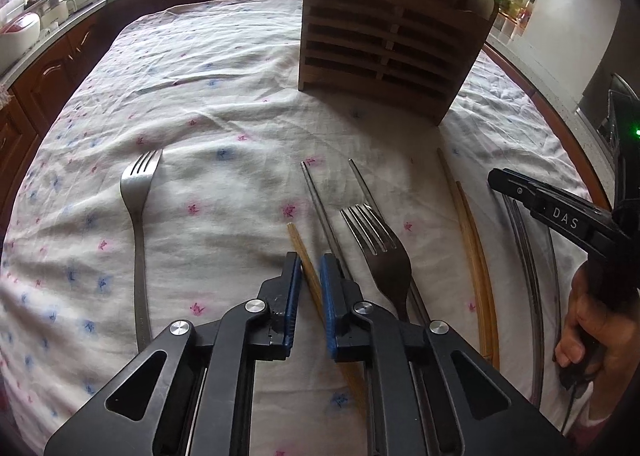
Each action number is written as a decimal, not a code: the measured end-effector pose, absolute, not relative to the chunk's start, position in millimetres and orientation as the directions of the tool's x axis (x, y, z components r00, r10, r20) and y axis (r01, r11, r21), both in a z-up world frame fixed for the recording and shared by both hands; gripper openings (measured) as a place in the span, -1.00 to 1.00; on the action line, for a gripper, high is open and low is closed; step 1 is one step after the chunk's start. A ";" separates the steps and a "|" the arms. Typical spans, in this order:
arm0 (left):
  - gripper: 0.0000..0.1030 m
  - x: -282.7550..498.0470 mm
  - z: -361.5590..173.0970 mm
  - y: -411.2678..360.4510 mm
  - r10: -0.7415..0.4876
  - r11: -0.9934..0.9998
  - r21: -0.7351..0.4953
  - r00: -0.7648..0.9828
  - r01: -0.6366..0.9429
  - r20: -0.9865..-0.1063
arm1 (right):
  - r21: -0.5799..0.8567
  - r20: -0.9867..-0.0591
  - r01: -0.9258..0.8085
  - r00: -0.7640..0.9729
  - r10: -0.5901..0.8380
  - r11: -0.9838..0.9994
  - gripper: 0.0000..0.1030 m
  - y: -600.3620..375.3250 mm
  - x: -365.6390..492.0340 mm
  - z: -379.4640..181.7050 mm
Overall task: Organize utensils
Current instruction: 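Grasp a wooden chopstick with the left gripper while the right gripper grasps a metal chopstick, then raise both held chopsticks upright and lower them into the wooden holder, then open both grippers to release the chopsticks into the holder, then move both grippers back toward the forks and spoon on the cloth, then grasp a metal chopstick with the left gripper while the right gripper grasps another metal chopstick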
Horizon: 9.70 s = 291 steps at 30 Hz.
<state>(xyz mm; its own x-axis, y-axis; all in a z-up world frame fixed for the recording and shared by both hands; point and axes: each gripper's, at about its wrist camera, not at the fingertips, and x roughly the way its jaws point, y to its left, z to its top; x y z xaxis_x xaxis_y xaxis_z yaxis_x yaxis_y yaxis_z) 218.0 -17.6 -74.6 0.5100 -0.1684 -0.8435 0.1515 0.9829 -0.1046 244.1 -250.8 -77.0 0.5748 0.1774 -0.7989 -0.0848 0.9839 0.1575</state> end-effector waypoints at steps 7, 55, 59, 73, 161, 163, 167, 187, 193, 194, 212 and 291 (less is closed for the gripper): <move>-0.90 218.4 -74.4 -18.4 -0.184 0.979 -0.109 0.513 0.172 -0.839 | 0.187 -0.794 -0.071 0.576 0.193 0.980 -0.86 -258.0 244.9 -78.3; -0.91 125.1 64.0 24.6 -0.360 0.932 -0.261 0.708 0.250 -0.607 | 0.308 -0.471 -0.193 0.820 0.326 0.932 -0.93 -266.6 138.0 78.1; -0.91 118.2 72.5 29.1 -0.368 0.928 -0.274 0.724 0.251 -0.583 | 0.307 -0.447 -0.195 0.835 0.322 0.931 -0.93 -269.1 131.4 86.5; -0.91 122.2 102.3 39.3 -0.371 0.924 -0.283 0.786 0.258 -0.495 | 0.305 -0.389 -0.208 0.864 0.321 0.929 -0.93 -273.4 129.1 108.4; 0.23 343.1 83.7 25.6 -0.256 0.937 -0.323 0.888 0.131 -0.382 | 0.288 -0.330 -0.124 0.918 0.219 0.950 -0.37 -255.7 303.3 80.8; 0.33 337.8 84.9 28.9 -0.247 0.939 -0.321 0.887 0.121 -0.389 | 0.308 -0.309 -0.121 0.925 0.220 0.944 0.08 -260.2 296.2 82.5; 0.71 325.1 84.0 38.1 -0.219 0.941 -0.329 0.888 0.082 -0.405 | 0.336 -0.273 -0.122 0.936 0.220 0.934 0.47 -268.7 279.4 85.7; 0.79 210.3 58.8 58.8 -0.208 0.944 -0.329 0.849 0.043 -0.486 | 0.351 -0.316 -0.164 0.906 0.282 0.922 0.74 -272.2 183.7 76.4; 0.79 178.4 46.7 62.1 -0.212 0.943 -0.331 0.829 0.034 -0.518 | 0.349 -0.350 -0.155 0.893 0.282 0.924 0.74 -274.0 152.0 63.8; 0.79 173.6 44.5 62.4 -0.213 0.942 -0.334 0.826 0.032 -0.522 | 0.349 -0.357 -0.150 0.891 0.280 0.925 0.74 -274.6 147.5 61.1; 0.79 128.3 -7.4 55.5 -0.210 0.950 -0.314 0.755 0.006 -0.622 | 0.267 -0.477 -0.125 0.844 0.244 0.955 0.89 -269.4 96.2 14.0; -0.92 263.8 -74.1 -25.8 -0.217 0.962 -0.102 0.480 0.255 -0.850 | 0.170 -0.796 -0.103 0.572 0.198 0.980 -0.91 -249.5 203.5 -73.8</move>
